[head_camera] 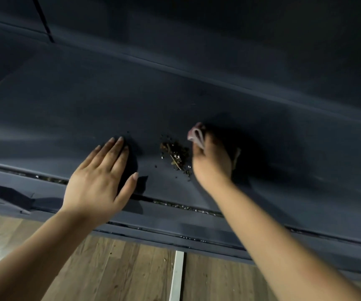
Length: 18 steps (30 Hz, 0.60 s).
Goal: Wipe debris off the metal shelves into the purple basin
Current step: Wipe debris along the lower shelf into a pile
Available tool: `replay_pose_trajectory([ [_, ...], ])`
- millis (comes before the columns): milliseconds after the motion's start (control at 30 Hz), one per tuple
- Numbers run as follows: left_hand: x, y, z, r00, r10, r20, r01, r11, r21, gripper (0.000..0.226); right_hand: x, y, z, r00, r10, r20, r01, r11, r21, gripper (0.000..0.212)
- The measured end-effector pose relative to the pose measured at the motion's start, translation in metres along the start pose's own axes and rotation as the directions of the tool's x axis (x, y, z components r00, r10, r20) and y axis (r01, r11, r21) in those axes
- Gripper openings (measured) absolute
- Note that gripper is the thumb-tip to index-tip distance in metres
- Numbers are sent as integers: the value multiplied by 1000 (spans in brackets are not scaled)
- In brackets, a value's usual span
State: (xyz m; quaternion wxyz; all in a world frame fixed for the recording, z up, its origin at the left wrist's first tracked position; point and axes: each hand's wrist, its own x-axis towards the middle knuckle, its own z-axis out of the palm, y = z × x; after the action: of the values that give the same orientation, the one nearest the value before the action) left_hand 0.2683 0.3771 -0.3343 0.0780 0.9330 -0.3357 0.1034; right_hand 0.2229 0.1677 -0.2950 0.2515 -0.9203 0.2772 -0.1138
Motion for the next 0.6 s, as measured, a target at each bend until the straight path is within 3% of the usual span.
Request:
replay_pose_trajectory([
  [100, 0, 0, 0, 1000, -1, 2, 1, 1000, -4, 76, -8, -34, 18, 997, -65, 52, 60, 994, 91, 26],
  [233, 0, 0, 0, 1000, -4, -3, 4, 1000, -18, 71, -2, -42, 18, 995, 36, 94, -54, 978, 201, 22],
  [400, 0, 1, 0, 1000, 4, -13, -4, 1000, -3, 67, 37, -1, -18, 989, 84, -123, -69, 990, 121, 25],
  [500, 0, 0, 1, 1000, 5, -17, -5, 1000, -7, 67, 55, 19, -19, 994, 85, -72, -85, 996, 4, 27],
  [600, 0, 1, 1, 999, 13, -30, -13, 1000, -3, 67, 54, 16, -4, 1000, -28, 1, 28, 999, -31, 28],
])
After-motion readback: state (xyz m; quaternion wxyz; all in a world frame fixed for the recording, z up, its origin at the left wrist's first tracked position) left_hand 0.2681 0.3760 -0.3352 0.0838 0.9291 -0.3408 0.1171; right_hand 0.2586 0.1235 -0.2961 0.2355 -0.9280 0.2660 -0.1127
